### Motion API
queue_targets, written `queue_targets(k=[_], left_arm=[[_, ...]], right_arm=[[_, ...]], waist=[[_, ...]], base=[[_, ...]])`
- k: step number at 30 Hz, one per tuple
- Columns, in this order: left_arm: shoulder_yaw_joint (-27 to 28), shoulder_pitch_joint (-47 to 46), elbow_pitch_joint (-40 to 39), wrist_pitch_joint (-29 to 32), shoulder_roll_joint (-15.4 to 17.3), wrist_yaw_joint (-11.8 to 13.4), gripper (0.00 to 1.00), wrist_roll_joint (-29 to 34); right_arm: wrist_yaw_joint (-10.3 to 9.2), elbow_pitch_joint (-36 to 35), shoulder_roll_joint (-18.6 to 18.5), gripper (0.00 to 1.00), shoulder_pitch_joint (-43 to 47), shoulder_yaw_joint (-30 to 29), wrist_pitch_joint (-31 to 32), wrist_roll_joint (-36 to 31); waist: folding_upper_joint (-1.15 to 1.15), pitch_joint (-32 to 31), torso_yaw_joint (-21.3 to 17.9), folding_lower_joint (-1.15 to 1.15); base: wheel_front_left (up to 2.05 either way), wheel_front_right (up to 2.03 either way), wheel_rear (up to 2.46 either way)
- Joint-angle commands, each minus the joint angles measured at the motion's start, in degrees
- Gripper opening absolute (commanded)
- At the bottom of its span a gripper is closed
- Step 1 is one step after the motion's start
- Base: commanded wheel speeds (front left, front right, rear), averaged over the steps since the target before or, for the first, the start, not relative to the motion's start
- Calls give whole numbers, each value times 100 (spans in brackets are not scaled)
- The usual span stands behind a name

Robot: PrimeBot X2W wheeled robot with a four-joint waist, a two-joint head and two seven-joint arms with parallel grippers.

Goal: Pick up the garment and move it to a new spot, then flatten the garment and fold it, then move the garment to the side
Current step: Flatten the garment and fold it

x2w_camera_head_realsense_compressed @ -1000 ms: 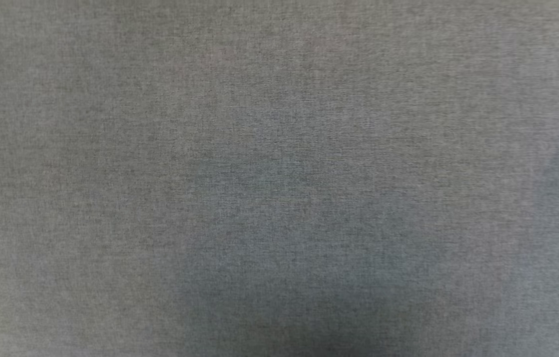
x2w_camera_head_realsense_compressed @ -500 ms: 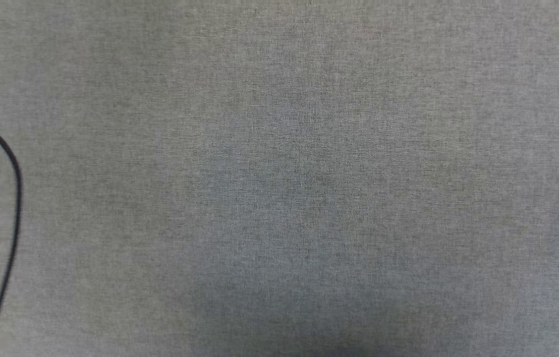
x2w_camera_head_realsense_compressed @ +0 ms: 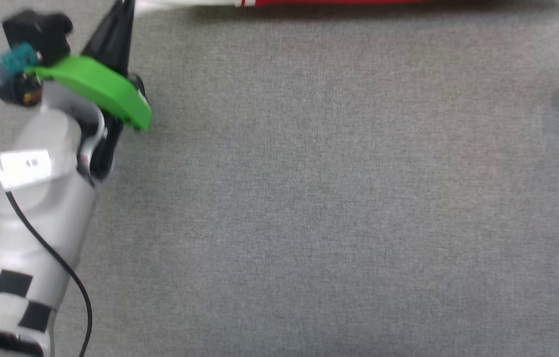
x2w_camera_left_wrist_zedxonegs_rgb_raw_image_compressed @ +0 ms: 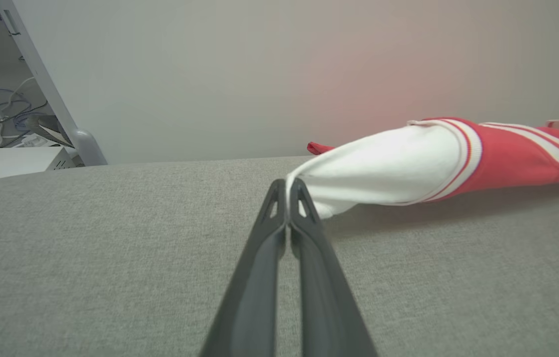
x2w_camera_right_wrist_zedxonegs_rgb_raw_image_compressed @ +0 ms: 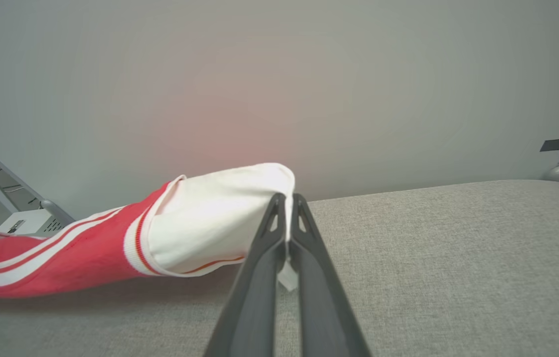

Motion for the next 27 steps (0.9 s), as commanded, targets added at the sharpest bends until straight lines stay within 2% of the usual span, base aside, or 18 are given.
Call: queue_targets(k=[1, 11, 20, 27], left_arm=[[-15, 283, -29, -47, 63, -16, 0, -73], [-230, 1971, -65, 101, 222, -8, 0, -427], [-243, 2927, -324, 251, 345, 175, 0, -664], [-275, 3762, -708, 541, 581, 235, 0, -906]], right_arm=[[-10, -90, -97, 0, 290, 101, 26, 76], [-10, -365, -304, 0, 1925, 607, 79, 483], [-10, -462, -388, 0, 2843, 797, 142, 674], [-10, -559, -446, 0, 3535, 1075, 406, 675]], waist=[[0, -565, 4, 1], [0, -1527, -82, 1], [0, -2085, -158, 1], [0, -2617, -231, 1]], base=[[0, 0, 0], [0, 0, 0], [0, 0, 0], [0, 0, 0]])
